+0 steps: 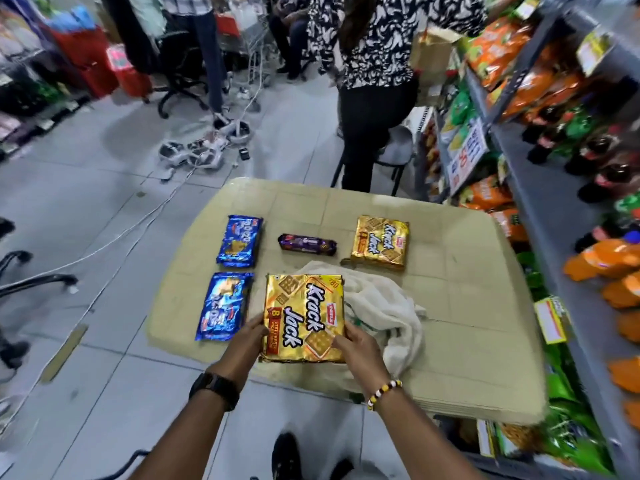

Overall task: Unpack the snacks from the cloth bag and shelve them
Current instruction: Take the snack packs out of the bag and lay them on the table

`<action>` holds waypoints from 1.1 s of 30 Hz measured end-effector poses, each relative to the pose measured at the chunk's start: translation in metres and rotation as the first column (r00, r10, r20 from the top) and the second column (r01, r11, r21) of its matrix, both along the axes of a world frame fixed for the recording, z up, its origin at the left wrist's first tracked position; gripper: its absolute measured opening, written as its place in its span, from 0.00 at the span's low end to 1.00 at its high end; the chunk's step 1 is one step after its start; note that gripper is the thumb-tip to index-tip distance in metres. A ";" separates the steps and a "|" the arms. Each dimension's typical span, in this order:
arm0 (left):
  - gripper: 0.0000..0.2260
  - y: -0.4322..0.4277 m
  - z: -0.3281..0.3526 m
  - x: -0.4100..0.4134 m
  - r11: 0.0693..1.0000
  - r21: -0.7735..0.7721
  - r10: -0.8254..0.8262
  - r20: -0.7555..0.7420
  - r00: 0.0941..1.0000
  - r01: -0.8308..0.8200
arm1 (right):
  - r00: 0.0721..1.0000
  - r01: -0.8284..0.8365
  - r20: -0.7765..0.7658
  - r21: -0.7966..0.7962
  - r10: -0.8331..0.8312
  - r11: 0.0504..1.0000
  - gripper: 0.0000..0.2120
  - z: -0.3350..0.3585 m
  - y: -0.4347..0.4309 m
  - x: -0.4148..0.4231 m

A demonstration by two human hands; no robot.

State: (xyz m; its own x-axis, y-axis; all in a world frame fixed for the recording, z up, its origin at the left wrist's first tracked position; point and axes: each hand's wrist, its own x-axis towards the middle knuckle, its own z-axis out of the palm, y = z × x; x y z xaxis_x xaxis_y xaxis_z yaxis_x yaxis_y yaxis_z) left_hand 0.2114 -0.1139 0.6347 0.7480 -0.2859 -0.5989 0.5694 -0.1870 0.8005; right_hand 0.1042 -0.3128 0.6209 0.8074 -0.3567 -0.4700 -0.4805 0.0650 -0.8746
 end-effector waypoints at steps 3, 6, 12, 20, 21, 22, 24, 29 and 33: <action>0.20 -0.045 0.004 0.010 0.997 -0.042 -0.071 0.020 0.997 0.072 | 0.996 0.086 0.015 0.005 -0.086 0.996 0.14 0.008 -0.037 -0.003; 0.19 -0.107 0.000 0.015 0.984 -0.087 -0.158 0.014 0.987 0.158 | 0.981 0.194 0.005 -0.018 -0.194 0.981 0.12 0.009 -0.092 -0.011; 0.16 -0.247 -0.027 0.009 0.950 -0.039 -0.309 0.023 0.951 0.310 | 0.933 0.348 -0.059 -0.097 -0.355 0.932 0.11 -0.012 -0.214 -0.028; 0.09 -0.419 -0.085 0.001 0.916 0.039 -0.395 -0.074 0.916 0.399 | 0.883 0.350 -0.238 -0.241 -0.405 0.905 0.08 -0.076 -0.368 -0.026; 0.10 -0.428 -0.090 0.004 0.916 0.041 -0.395 -0.081 0.915 0.399 | 0.885 0.338 -0.243 -0.251 -0.397 0.907 0.08 -0.081 -0.378 -0.021; 0.12 -0.438 -0.096 0.008 0.912 0.044 -0.404 -0.075 0.912 0.408 | 0.886 0.330 -0.249 -0.258 -0.392 0.908 0.09 -0.085 -0.389 -0.016; 0.15 -0.457 -0.107 0.016 0.895 0.079 -0.438 -0.037 0.898 0.439 | 0.894 0.304 -0.252 -0.270 -0.371 0.914 0.08 -0.095 -0.411 -0.005; 0.17 -0.476 -0.112 0.039 0.843 0.097 -0.530 -0.017 0.848 0.529 | 0.916 0.253 -0.248 -0.249 -0.314 0.935 0.05 -0.106 -0.438 0.003; 0.25 -0.439 -0.097 0.055 0.752 0.343 -0.618 0.072 0.783 0.563 | 0.922 0.341 -0.106 -0.242 -0.374 0.908 0.19 -0.091 -0.415 -0.007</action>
